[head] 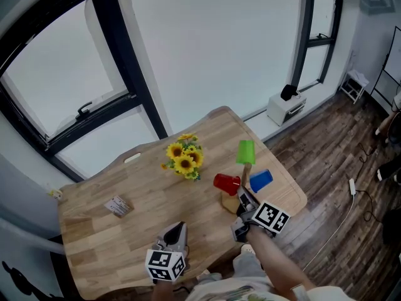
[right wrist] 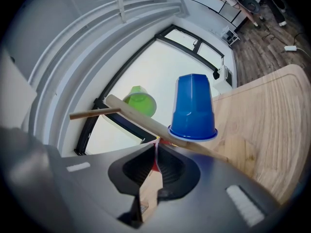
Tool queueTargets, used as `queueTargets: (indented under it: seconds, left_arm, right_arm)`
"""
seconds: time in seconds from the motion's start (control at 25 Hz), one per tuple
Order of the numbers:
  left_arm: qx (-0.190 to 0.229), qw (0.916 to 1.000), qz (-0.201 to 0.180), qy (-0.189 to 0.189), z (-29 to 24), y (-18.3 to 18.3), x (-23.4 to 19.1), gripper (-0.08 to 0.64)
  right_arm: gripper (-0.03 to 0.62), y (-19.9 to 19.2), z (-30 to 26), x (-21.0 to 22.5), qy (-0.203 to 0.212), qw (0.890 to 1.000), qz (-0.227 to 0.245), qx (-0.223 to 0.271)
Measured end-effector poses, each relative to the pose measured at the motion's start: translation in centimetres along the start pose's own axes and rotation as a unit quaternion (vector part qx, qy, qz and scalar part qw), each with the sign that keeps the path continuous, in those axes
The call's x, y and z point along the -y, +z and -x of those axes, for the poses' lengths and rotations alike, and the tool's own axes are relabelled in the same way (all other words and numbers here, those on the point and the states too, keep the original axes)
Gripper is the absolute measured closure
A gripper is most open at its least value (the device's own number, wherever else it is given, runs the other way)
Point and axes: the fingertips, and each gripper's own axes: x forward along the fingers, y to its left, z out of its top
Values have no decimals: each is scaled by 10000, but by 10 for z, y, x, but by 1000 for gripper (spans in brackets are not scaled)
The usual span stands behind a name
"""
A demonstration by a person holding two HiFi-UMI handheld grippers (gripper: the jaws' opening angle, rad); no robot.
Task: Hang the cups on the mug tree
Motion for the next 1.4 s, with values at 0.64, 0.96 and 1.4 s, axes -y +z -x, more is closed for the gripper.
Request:
queueTargets:
  seconds: [0.64, 0.96, 1.4]
  left_arm:
    - [23, 9991, -107, -415, -17, 8, 28, 557]
    - [136, 9962, -247, -821, -34, 22, 58, 557]
    - [324, 9872, -566, -1458, -53, 47, 111, 557]
  right_arm:
    - [518, -1, 16, -20, 182, 9947, 968, -297]
    - [532, -1, 41, -40, 129, 9673, 2518, -269]
    - [592, -7, 77, -53, -68, 9099, 4140, -256]
